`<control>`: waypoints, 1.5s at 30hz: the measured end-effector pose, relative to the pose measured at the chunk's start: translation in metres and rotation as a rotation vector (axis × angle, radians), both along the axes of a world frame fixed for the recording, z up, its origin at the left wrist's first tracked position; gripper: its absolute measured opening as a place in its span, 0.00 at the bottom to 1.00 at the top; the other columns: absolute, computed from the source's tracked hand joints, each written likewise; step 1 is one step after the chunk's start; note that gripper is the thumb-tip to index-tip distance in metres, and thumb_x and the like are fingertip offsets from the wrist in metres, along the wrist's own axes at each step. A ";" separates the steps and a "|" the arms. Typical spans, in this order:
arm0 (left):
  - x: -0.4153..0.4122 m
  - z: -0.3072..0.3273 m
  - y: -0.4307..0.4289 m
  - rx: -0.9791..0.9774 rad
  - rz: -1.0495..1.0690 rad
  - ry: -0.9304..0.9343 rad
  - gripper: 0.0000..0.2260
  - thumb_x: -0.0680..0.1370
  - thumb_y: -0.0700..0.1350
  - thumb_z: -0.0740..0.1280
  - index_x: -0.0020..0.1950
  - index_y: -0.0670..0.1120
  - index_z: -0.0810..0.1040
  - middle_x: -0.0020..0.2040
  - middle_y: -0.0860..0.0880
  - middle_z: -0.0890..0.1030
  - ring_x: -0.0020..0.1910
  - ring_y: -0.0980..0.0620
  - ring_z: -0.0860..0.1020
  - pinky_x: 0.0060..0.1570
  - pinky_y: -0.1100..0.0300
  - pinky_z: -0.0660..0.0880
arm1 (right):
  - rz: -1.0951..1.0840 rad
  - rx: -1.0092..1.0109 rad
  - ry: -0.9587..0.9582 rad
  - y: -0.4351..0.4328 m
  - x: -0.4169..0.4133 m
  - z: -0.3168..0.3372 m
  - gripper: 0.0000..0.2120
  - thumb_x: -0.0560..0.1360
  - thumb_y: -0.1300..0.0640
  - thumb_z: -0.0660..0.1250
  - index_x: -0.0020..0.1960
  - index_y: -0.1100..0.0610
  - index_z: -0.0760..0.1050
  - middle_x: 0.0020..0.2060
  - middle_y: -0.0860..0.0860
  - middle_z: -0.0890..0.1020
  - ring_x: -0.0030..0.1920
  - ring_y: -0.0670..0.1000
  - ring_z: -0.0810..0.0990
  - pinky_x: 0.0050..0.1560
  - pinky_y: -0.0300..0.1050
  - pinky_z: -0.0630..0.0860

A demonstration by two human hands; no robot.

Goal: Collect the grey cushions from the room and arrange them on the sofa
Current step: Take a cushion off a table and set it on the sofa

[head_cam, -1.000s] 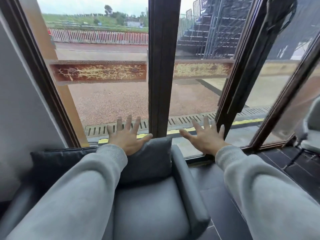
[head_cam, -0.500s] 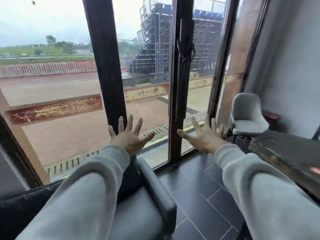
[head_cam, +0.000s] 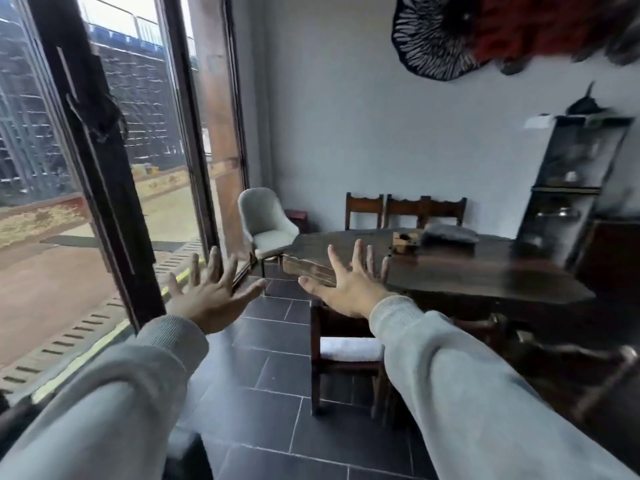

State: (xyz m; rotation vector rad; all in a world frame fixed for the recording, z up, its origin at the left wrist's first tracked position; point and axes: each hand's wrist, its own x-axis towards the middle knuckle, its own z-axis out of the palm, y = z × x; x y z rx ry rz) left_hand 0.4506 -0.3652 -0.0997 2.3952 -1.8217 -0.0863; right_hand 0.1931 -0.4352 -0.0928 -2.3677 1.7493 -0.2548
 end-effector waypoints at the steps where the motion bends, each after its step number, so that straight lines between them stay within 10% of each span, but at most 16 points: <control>1: -0.020 -0.001 -0.004 -0.001 -0.048 -0.003 0.52 0.64 0.85 0.36 0.84 0.63 0.37 0.84 0.53 0.31 0.83 0.44 0.31 0.76 0.30 0.33 | -0.040 0.007 0.008 0.011 -0.022 0.000 0.54 0.66 0.13 0.44 0.83 0.39 0.35 0.80 0.59 0.27 0.78 0.63 0.24 0.72 0.69 0.22; 12: -0.268 0.026 -0.010 -0.057 -0.596 -0.056 0.50 0.67 0.83 0.36 0.85 0.61 0.36 0.81 0.52 0.28 0.82 0.44 0.29 0.73 0.28 0.32 | -0.572 -0.025 0.031 0.118 -0.288 0.031 0.60 0.58 0.09 0.38 0.83 0.37 0.36 0.81 0.59 0.31 0.79 0.62 0.26 0.73 0.71 0.25; 25: -0.410 0.035 0.011 -0.029 -0.601 -0.053 0.51 0.65 0.83 0.34 0.85 0.62 0.41 0.84 0.50 0.31 0.82 0.41 0.30 0.72 0.27 0.30 | -0.658 0.017 0.009 0.170 -0.449 0.022 0.58 0.58 0.09 0.38 0.82 0.34 0.34 0.82 0.57 0.32 0.81 0.62 0.29 0.75 0.69 0.28; 45: -0.479 -0.002 -0.204 0.028 -0.617 -0.046 0.50 0.66 0.83 0.35 0.85 0.62 0.40 0.84 0.49 0.29 0.81 0.41 0.29 0.74 0.26 0.32 | -0.635 0.083 -0.005 -0.044 -0.522 -0.023 0.55 0.62 0.11 0.41 0.82 0.36 0.32 0.82 0.59 0.31 0.81 0.63 0.29 0.75 0.68 0.28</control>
